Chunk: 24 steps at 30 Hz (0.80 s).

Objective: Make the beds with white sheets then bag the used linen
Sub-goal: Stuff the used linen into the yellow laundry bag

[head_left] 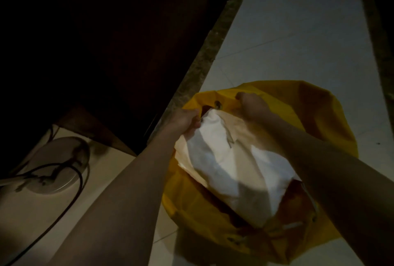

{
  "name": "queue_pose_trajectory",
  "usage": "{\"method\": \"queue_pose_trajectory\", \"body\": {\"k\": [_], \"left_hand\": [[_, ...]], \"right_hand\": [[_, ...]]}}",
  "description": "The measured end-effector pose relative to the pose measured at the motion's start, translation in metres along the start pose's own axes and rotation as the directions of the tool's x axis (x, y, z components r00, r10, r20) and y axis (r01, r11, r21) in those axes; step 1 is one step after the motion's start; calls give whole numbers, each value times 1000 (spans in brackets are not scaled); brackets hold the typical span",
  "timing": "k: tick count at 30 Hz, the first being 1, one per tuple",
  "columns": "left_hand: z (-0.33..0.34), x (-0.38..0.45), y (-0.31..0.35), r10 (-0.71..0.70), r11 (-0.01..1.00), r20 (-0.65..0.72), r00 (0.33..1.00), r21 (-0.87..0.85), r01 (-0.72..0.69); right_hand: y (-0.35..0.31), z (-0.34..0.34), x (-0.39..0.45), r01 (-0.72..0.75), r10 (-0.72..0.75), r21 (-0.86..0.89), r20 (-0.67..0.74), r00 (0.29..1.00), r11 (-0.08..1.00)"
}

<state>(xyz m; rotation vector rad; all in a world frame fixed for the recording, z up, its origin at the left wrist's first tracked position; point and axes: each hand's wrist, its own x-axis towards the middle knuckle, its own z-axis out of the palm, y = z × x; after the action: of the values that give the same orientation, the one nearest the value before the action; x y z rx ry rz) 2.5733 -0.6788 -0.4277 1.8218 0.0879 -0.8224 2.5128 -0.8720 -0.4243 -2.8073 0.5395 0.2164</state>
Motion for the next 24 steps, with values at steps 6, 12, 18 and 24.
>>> {"method": "queue_pose_trajectory", "body": {"k": [6,12,18,24], "left_hand": [[16,14,-3,-88,953,181,980,-271,135],[34,15,1,-112,881,224,968,-429,201],[62,6,10,-86,920,212,973,-358,159],[70,-6,21,-89,890,314,945,-401,218]], "right_hand": [[16,-5,11,-61,79,529,-12,997,847],[20,-42,-3,-248,123,794,217,968,556],[21,-48,0,-225,151,822,171,974,523],[14,-47,-1,-202,207,826,107,973,526]]}}
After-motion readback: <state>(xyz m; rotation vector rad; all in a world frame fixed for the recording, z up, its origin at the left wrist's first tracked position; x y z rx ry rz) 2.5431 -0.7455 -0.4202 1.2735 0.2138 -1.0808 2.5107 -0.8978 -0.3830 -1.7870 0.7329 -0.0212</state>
